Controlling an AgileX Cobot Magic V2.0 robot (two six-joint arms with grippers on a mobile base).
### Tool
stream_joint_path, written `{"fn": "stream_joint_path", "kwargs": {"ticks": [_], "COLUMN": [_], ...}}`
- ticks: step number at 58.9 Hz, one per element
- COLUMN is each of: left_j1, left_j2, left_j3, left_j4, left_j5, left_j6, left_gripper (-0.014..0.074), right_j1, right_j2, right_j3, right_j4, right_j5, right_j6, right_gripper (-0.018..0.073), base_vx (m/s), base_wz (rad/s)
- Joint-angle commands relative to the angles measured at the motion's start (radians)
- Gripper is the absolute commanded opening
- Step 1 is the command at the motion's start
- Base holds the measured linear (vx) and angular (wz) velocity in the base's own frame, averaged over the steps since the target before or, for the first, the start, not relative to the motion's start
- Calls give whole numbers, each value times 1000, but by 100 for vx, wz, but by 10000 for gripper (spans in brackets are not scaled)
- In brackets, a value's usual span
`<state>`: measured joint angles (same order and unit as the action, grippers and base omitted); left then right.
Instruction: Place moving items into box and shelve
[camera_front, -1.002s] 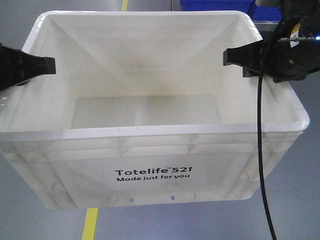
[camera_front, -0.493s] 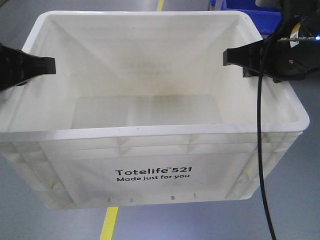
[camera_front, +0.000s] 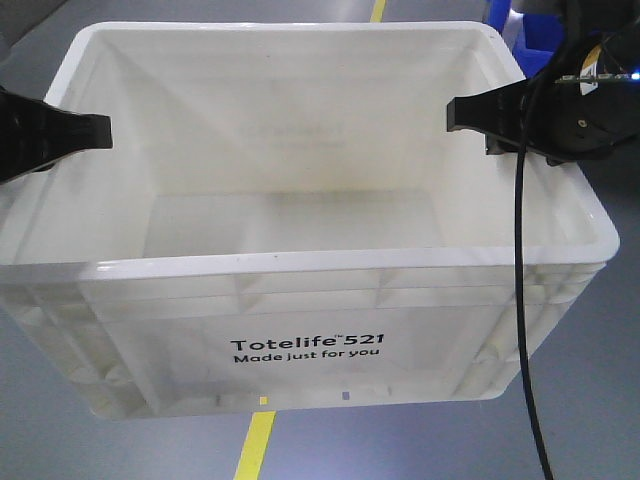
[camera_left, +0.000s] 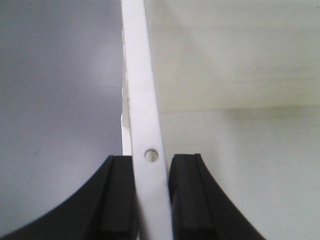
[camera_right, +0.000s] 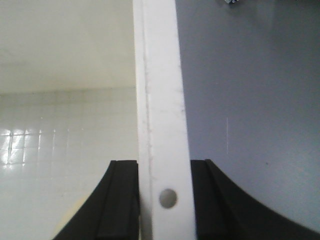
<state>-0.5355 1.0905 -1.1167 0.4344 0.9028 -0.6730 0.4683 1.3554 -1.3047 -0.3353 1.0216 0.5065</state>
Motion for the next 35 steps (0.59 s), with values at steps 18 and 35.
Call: {"fn": "stream_joint_path", "kwargs": {"ticks": [18,35], "left_j1": [-8,-8], "left_j2": [-32,-32], "left_j3": [-43,-43], "left_j4": [67,67], "left_j5": [-127,-127], "left_j6": [5,5], "left_gripper": [-24,-24], "right_j1": [1,1], "right_j2": [-44,-44], "right_j3": [-37,-37], "right_j4": [-82,-82], "right_j5": [-88,-88], "right_j6": [-19,-19], "right_gripper": [-15,-15], "base_vx": [35,35], "base_wz": [20,16]}}
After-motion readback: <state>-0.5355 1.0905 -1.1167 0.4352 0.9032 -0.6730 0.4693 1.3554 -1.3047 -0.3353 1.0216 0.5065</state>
